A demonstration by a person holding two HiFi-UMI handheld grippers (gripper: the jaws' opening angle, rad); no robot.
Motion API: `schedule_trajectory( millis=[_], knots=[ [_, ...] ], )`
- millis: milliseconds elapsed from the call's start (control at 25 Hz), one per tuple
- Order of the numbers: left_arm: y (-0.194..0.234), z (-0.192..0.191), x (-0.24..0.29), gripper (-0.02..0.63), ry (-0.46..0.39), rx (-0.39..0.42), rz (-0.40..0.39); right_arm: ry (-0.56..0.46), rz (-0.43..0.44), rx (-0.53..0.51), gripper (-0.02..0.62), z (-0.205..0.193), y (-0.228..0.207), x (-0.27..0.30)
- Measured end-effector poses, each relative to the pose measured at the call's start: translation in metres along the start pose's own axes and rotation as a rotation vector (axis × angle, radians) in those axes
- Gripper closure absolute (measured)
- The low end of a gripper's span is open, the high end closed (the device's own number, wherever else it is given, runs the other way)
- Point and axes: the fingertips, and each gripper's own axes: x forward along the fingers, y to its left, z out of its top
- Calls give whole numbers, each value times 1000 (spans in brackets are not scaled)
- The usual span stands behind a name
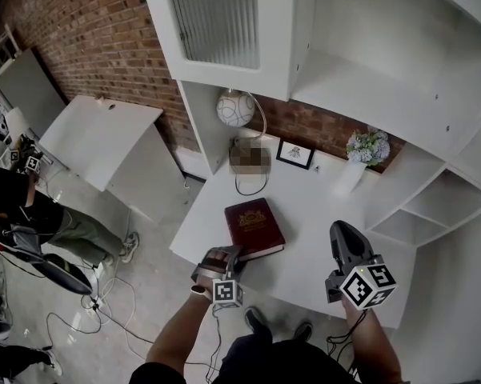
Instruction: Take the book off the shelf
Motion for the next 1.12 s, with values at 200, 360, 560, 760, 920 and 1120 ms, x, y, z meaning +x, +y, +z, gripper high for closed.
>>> schedule_trajectory(
  millis=[200,360,560,760,920,1120],
  knots=[
    [-21,-11,8,321,64,-114,-117,6,10,-20,571,-2,5,5],
    [-33,-11,8,316,97,-242,-217,2,13,-19,569,3,1,5],
    [-33,-6,4,313,71,-541,-307,-7,18,-10,571,7,-10,0],
    [2,1,-11,313,38,-756,-231,-20,20,-2,571,15,-22,-5],
    [20,18,-24,314,-9,-838,-187,-31,37,6,571,17,-28,-9],
    [60,38,-42,379,-25,-955,-63,-28,47,-27,570,24,-32,-13]
  ],
)
